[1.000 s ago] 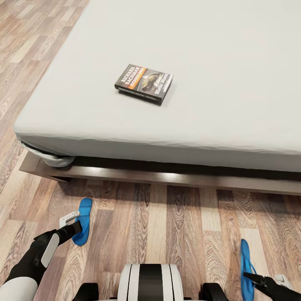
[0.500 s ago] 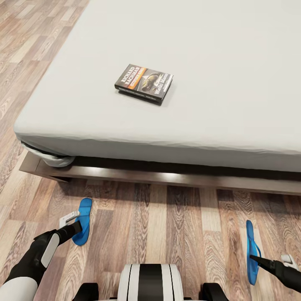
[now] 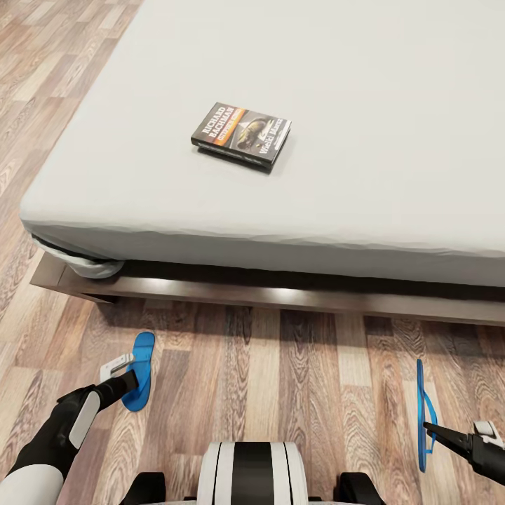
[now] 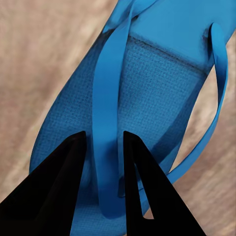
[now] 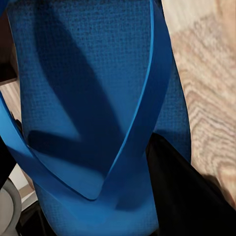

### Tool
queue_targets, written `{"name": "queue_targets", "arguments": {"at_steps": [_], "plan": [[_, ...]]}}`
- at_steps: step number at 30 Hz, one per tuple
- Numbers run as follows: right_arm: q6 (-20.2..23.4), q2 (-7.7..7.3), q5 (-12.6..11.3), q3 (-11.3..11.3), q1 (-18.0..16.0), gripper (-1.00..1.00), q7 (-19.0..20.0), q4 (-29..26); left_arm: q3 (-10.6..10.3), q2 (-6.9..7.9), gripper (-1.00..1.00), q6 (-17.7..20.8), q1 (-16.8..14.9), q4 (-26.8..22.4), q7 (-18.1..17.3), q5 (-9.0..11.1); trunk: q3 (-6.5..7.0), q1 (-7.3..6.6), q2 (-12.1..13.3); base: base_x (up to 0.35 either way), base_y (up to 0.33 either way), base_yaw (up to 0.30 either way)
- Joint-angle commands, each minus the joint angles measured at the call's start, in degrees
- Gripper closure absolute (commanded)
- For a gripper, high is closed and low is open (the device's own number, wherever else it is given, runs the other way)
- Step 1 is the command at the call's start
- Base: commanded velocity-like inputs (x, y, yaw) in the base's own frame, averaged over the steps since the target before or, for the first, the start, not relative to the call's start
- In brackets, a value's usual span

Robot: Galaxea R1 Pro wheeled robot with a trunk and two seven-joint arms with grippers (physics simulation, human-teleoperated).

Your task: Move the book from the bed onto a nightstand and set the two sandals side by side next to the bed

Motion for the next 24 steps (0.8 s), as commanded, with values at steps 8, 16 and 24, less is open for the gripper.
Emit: {"name": "queue_targets", "arguments": {"at_steps": [8,16,24], "plan": [[0.8,0.04,0.6,-0.3,-0.1,1.00,0.4,-0.1,0.2,-0.03,1.00,0.3,0.0,0.0,-0.2,-0.4,-0.03,0.00,0.0,0.000,0.000,0.000],[0.8,0.04,0.6,-0.2,-0.1,1.00,0.4,-0.1,0.2,-0.03,1.00,0.3,0.0,0.0,-0.2,-0.4,-0.03,0.00,0.0,0.000,0.000,0.000],[0.8,0.04,0.6,-0.2,-0.1,1.00,0.4,-0.1,0.2,-0.03,1.00,0.3,0.0,0.0,-0.2,-0.4,-0.03,0.00,0.0,0.000,0.000,0.000]]}}
